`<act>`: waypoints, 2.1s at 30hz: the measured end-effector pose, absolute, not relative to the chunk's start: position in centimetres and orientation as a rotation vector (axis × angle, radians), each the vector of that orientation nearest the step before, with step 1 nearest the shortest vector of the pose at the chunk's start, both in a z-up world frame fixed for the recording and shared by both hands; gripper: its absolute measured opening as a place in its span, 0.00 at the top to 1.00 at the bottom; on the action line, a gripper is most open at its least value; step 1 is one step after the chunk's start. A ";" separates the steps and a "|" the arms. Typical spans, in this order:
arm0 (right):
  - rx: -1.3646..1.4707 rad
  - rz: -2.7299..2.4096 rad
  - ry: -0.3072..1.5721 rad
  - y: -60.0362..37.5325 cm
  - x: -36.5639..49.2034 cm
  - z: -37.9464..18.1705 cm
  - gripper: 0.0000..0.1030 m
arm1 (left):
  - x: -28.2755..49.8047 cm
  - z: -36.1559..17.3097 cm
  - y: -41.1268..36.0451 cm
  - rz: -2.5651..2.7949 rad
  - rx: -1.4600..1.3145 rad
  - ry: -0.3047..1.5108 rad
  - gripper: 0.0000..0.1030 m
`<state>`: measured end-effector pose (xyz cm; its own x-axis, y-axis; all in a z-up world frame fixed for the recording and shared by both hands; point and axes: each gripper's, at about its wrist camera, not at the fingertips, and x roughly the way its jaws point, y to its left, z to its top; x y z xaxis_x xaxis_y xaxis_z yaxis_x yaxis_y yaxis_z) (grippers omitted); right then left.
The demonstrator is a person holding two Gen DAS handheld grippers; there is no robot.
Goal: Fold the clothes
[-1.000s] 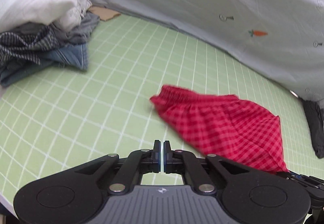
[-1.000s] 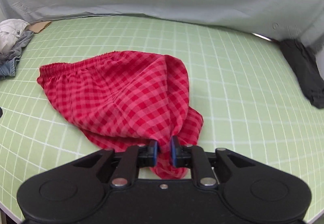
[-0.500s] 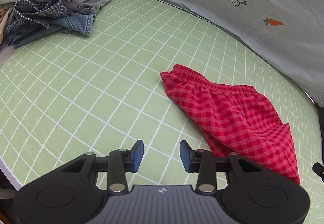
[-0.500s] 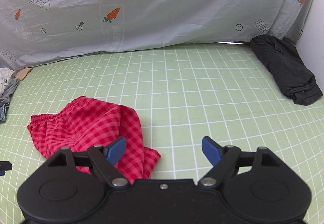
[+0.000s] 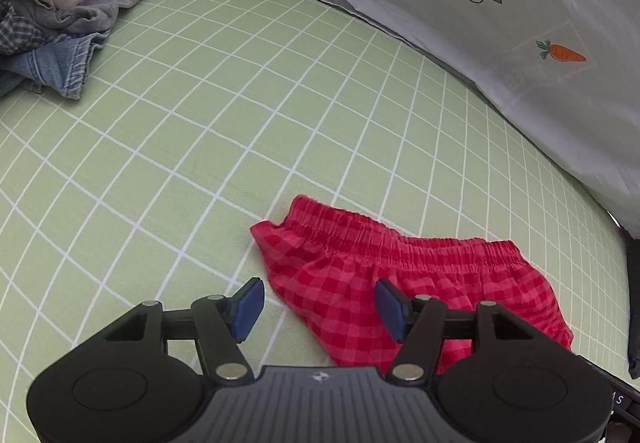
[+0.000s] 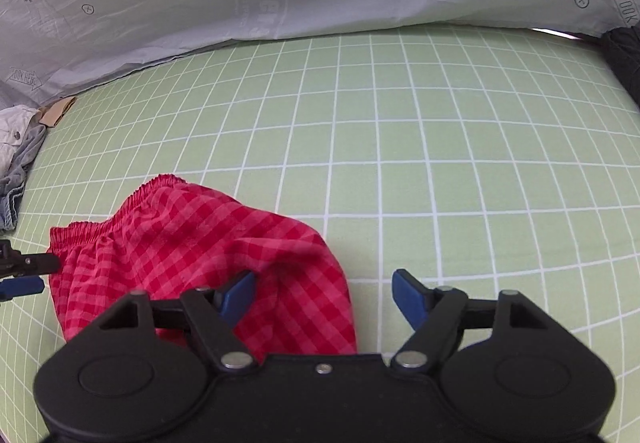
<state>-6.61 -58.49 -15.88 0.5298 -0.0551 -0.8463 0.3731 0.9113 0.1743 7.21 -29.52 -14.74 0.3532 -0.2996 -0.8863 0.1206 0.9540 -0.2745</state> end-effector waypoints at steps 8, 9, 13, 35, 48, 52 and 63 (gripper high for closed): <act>0.420 -0.228 0.913 -59.4 -9.5 -15.2 0.99 | 7.3 -16.7 -29.5 -0.261 -0.214 1.174 0.93; 0.425 -0.233 0.887 -59.6 -10.1 -14.7 0.99 | 7.3 -16.8 -29.4 -0.256 -0.226 1.167 0.98; 0.429 -0.270 0.778 -60.6 -12.3 -11.9 1.00 | 6.2 -14.4 -29.6 -0.271 -0.213 1.090 1.00; 0.500 -0.654 0.728 -68.1 -14.6 -10.0 0.31 | 7.3 -13.8 -34.5 -0.326 0.030 1.031 0.28; 0.580 -0.646 0.855 -66.7 -15.7 -13.8 0.31 | 3.4 -17.9 -32.4 -0.367 -0.064 1.096 0.31; 0.567 -0.653 0.864 -66.4 -16.0 -13.8 0.31 | 3.3 -17.7 -33.7 -0.375 0.026 1.078 0.77; 0.522 -0.664 0.860 -65.5 -16.8 -13.6 0.33 | 4.1 -14.8 -25.8 -0.031 -0.031 0.957 0.94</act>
<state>-16.79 -65.45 -13.58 0.4779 -0.3160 -0.8196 0.7132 0.6843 0.1520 4.12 -25.76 -14.79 0.5756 -0.0403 -0.8167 0.0125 0.9991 -0.0405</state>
